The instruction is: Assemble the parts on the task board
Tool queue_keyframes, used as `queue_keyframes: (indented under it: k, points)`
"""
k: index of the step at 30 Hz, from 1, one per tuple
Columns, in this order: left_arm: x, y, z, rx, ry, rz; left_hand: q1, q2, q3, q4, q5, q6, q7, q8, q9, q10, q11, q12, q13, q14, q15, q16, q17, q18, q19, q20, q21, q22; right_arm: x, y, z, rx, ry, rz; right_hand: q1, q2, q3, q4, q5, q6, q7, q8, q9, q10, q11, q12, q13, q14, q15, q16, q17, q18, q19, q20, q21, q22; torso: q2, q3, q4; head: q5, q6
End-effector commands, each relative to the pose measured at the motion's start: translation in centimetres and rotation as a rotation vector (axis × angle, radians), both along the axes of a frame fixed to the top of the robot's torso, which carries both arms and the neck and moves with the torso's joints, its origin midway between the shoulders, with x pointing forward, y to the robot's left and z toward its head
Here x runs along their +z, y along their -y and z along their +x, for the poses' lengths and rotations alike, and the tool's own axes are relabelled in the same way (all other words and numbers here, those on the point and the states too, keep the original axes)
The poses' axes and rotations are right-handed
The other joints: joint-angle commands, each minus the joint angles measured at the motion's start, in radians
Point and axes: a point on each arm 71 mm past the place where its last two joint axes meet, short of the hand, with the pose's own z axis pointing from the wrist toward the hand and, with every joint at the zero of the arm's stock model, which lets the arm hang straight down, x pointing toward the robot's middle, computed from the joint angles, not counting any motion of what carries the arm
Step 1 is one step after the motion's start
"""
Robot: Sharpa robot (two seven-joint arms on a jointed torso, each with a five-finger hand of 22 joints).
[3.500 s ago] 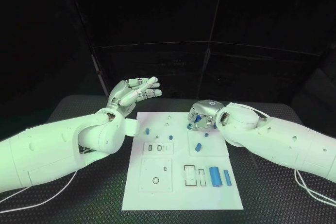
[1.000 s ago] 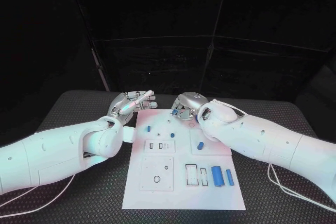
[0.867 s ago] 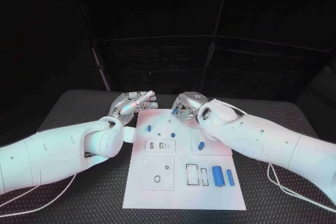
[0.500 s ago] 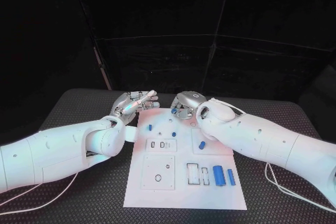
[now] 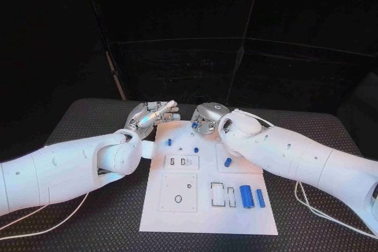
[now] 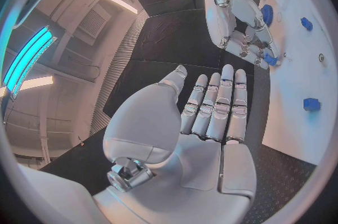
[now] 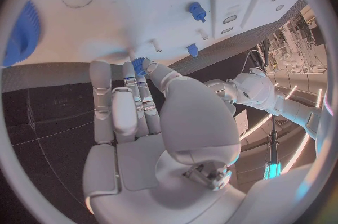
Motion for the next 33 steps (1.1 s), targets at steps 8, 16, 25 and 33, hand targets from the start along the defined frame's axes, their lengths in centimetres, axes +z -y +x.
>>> queue_keyframes:
  k: [8,16,25,33]
  points:
    - [0.16,0.04,0.04,-0.013,0.004,-0.012,0.011,0.002,0.001,-0.008,0.0,0.007,0.019,-0.004,0.0,0.01,0.001,-0.004,0.001,0.008,0.0,0.002,-0.001,0.015,0.008,-0.001,0.005,-0.001,0.35,0.26,0.32,-0.096,0.061,-0.024,0.002,-0.014,0.004,0.006,-0.004,-0.006,0.004,-0.005,0.0,-0.006,0.003,-0.006,-0.001,0.023,0.003,0.002,0.001,-0.007,-0.008,0.001,0.004,-0.001,0.001,-0.0001,0.0008,0.001,-0.005]
    - [0.12,-0.18,0.19,-0.013,0.0,-0.01,0.011,0.002,0.001,-0.008,0.0,0.007,0.019,-0.004,0.0,0.01,0.0,-0.004,0.001,0.008,-0.001,0.002,-0.001,0.015,0.008,-0.001,0.005,-0.001,0.26,0.2,0.31,-0.095,0.05,-0.033,-0.002,-0.022,0.005,0.012,-0.007,-0.005,0.004,-0.004,0.0,-0.003,0.003,-0.004,0.0,0.024,0.003,0.004,0.003,-0.008,-0.009,0.002,0.007,0.002,0.0,-0.0005,-0.0006,0.001,-0.008]
    - [0.11,-0.26,0.26,-0.01,-0.001,-0.009,0.011,0.002,0.001,-0.008,0.0,0.007,0.018,-0.004,0.0,0.01,0.0,-0.005,0.001,0.008,-0.001,0.002,-0.001,0.015,0.008,-0.001,0.004,-0.001,-0.01,-0.03,0.23,-0.061,0.014,-0.042,-0.022,-0.049,-0.001,0.033,-0.019,-0.029,0.011,-0.01,-0.002,-0.039,0.013,-0.012,-0.005,0.02,0.011,0.0,-0.011,-0.007,-0.019,0.007,0.004,-0.007,0.0,-0.0009,-0.0003,0.003,-0.01]
    - [0.08,-0.3,0.31,-0.008,-0.004,-0.006,0.011,0.002,0.001,-0.009,0.0,0.007,0.018,-0.005,0.0,0.01,0.0,-0.005,0.001,0.008,-0.001,0.002,-0.001,0.015,0.008,-0.001,0.004,-0.002,0.0,-0.36,0.02,-0.031,0.001,-0.033,-0.021,-0.049,0.0,0.036,-0.019,-0.029,0.01,-0.009,-0.001,-0.038,0.012,-0.009,-0.005,0.02,0.012,0.0,-0.011,-0.006,-0.02,0.008,0.004,-0.007,0.001,-0.0008,-0.0001,0.002,-0.011]
